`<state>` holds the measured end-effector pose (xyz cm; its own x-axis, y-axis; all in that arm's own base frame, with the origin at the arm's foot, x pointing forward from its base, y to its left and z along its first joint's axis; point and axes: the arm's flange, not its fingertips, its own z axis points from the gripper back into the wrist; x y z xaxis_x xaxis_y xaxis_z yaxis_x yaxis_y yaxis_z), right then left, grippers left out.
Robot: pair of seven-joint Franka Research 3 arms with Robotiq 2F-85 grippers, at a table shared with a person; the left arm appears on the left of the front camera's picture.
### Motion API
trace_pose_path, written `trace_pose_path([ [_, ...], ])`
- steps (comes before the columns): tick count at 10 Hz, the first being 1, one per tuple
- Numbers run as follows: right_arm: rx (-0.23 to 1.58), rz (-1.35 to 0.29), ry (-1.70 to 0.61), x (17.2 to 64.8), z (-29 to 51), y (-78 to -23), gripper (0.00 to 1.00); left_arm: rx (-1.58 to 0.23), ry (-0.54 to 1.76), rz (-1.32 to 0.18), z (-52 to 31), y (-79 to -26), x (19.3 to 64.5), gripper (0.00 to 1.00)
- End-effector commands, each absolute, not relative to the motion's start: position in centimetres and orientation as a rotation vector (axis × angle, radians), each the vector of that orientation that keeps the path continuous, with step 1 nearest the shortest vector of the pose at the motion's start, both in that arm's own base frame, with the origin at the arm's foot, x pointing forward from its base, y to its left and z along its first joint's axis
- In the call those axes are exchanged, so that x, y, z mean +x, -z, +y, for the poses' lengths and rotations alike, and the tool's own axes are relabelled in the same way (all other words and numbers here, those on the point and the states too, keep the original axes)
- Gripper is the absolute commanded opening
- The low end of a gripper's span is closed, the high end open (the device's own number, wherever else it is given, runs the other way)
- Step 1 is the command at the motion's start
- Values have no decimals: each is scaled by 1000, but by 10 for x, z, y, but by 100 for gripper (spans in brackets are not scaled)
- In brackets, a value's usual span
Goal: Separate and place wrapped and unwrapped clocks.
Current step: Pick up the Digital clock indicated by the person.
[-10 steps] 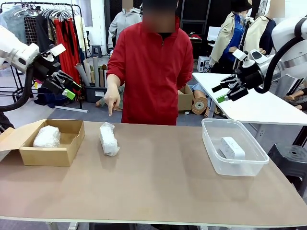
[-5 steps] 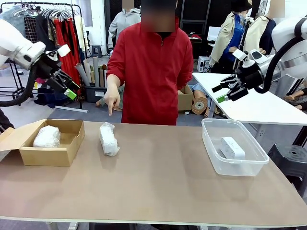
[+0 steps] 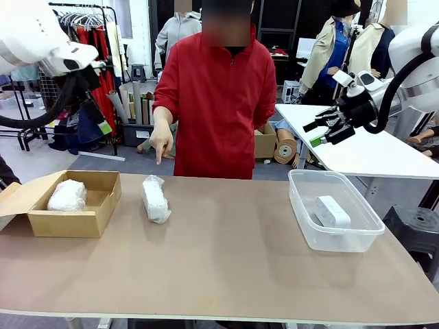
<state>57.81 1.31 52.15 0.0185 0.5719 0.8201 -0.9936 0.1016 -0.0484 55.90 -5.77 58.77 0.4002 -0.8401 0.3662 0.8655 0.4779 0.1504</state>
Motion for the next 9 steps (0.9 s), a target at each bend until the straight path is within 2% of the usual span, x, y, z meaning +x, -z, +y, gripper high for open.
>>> trace_pose_path([
  [1, 661, -827, -1376, 577, 13, -524, 100, 52, 1009, -348, -67, -582, 549, 100],
  [3, 661, -827, -1376, 577, 13, -524, 100, -91, 1059, -398, -76, -586, 545, 100],
  [4, 661, -827, -1376, 577, 13, -524, 100, 23, 1033, -365, -67, -584, 554, 100],
  [8, 661, -827, -1376, 577, 13, -524, 100, 3, 1033, -362, -72, -583, 553, 100],
  [9, 661, -827, -1376, 577, 13, -524, 100, -62, 852, -241, -82, -582, 555, 100],
])
